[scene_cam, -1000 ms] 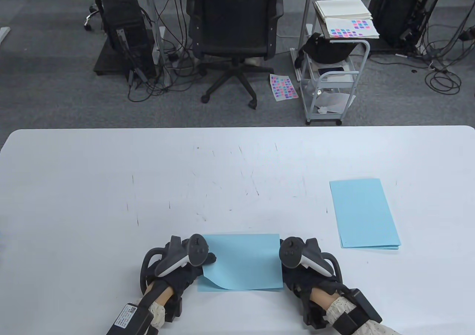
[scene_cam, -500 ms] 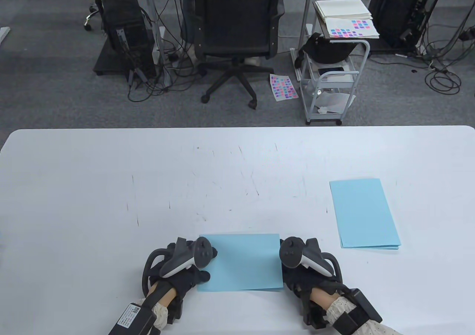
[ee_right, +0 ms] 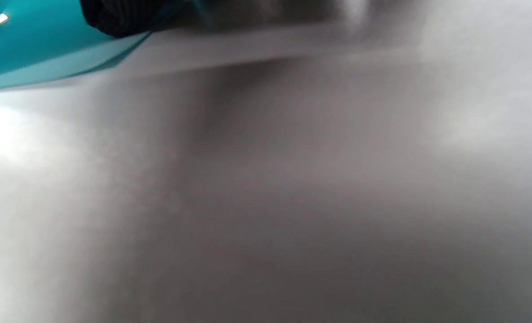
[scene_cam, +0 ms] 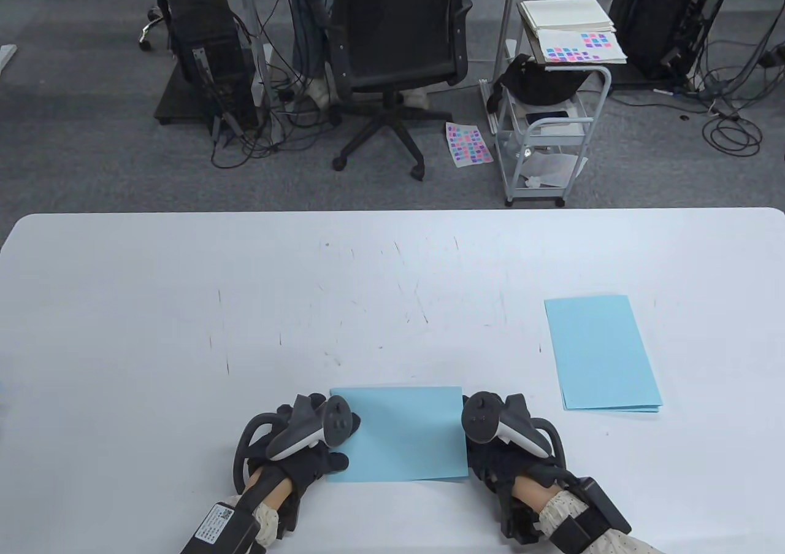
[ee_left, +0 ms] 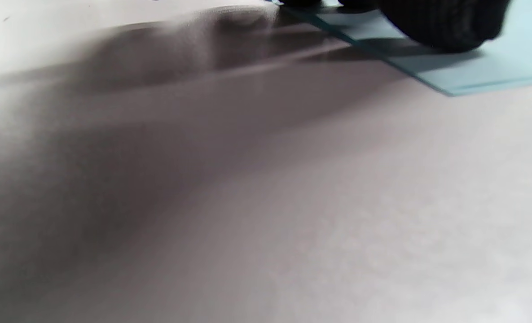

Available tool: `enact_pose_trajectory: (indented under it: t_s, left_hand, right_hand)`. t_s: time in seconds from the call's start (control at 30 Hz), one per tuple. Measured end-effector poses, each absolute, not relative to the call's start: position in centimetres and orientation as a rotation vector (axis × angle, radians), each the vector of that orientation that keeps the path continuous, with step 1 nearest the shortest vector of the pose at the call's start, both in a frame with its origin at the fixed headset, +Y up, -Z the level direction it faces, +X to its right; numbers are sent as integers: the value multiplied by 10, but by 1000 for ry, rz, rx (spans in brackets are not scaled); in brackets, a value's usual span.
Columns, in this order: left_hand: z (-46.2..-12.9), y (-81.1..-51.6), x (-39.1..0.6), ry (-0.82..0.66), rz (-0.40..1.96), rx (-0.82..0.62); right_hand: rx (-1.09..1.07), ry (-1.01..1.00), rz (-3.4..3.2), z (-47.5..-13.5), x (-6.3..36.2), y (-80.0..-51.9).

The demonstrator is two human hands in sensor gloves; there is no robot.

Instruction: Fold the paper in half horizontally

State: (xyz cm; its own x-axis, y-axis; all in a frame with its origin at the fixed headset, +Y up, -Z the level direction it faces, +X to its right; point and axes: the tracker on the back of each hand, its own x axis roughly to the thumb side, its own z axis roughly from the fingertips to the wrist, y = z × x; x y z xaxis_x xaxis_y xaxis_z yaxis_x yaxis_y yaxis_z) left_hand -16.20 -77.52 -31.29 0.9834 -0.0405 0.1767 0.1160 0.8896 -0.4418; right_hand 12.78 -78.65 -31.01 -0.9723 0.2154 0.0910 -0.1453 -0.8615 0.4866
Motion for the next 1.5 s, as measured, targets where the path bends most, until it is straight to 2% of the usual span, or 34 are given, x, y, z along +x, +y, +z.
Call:
enact_pose_trajectory:
  t_s: [0.27, 0.53, 0.83, 1.17, 1.5]
  left_hand:
    - [-312, -774, -162, -163, -87, -473]
    - [-312, -776, -161, -154, -85, -470]
    - [-313, -777, -163, -156, -75, -485]
    - [-313, -777, -159, -161, -104, -472]
    - [-313, -777, -158, -163, -107, -475]
  right_hand:
    - [170, 655, 2866, -313, 133, -781]
    - [49, 475, 2868, -321, 149, -747]
    - [91, 348, 2904, -327, 121, -716]
    - [387, 441, 2892, -321, 40, -732]
    - [407, 569, 2947, -322, 17, -763]
